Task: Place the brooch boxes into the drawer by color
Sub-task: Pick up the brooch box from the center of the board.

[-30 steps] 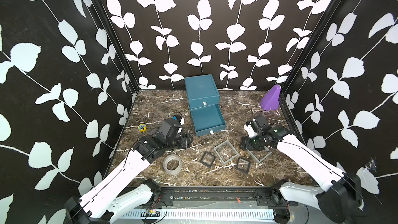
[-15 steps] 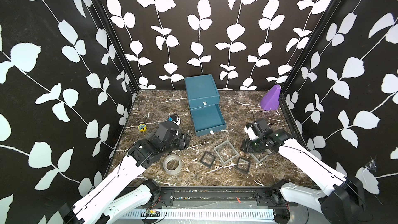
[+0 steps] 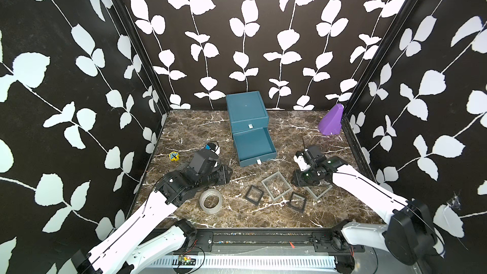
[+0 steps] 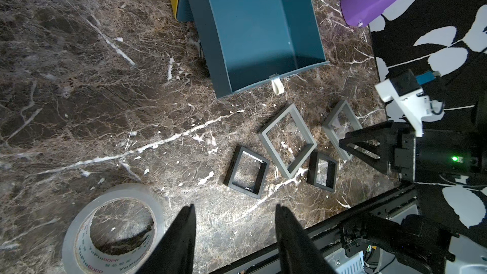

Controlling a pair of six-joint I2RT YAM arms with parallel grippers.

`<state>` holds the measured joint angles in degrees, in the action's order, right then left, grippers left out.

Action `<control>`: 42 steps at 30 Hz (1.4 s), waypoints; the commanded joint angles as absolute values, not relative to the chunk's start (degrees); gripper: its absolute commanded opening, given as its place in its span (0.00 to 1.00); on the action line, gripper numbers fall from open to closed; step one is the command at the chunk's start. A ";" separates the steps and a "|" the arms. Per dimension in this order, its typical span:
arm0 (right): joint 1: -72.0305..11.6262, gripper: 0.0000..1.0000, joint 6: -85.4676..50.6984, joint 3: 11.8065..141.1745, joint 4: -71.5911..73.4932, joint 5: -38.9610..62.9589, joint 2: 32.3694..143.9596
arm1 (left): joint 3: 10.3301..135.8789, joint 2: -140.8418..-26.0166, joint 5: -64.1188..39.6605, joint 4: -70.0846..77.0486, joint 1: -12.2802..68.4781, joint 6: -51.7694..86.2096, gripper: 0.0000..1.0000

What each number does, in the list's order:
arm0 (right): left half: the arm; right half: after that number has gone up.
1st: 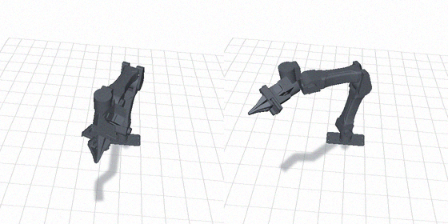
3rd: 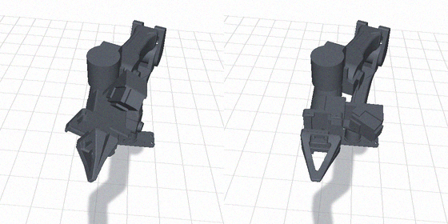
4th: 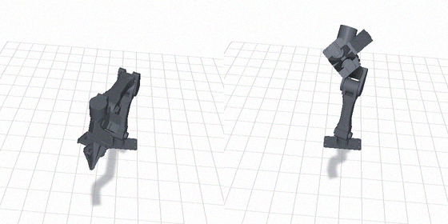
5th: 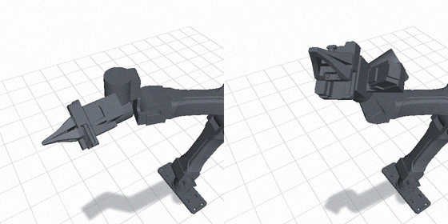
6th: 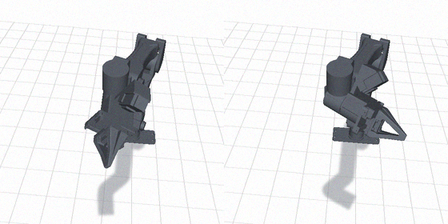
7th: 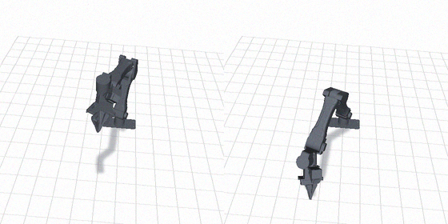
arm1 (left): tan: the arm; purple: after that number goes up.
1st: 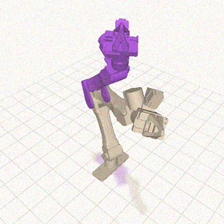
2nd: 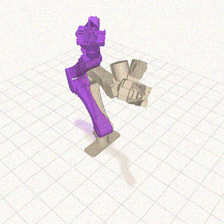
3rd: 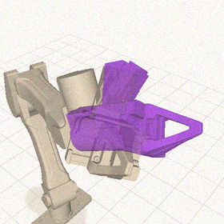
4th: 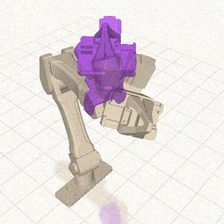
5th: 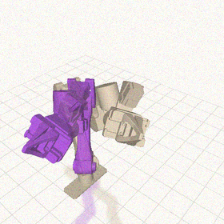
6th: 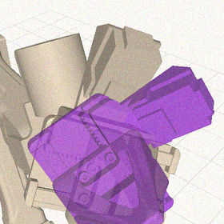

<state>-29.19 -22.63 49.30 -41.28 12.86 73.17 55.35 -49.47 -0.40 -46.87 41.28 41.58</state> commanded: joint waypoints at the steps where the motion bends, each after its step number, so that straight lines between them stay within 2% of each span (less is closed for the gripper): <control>1: -30.99 0.45 -21.23 49.31 -39.23 12.09 74.14 | 55.24 -49.67 -2.57 -46.41 41.48 41.12 0.47; 11: -32.74 0.44 -20.84 51.09 -37.16 10.14 79.39 | 51.78 -50.10 -11.39 -47.02 41.57 38.06 0.47; 42: -33.02 0.32 -19.87 52.86 -32.39 9.03 89.86 | 50.84 -50.42 -13.97 -44.26 42.10 38.22 0.45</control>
<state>-32.60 -20.01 52.16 -32.91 10.48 88.79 51.22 -50.35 -12.80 -45.41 41.74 39.22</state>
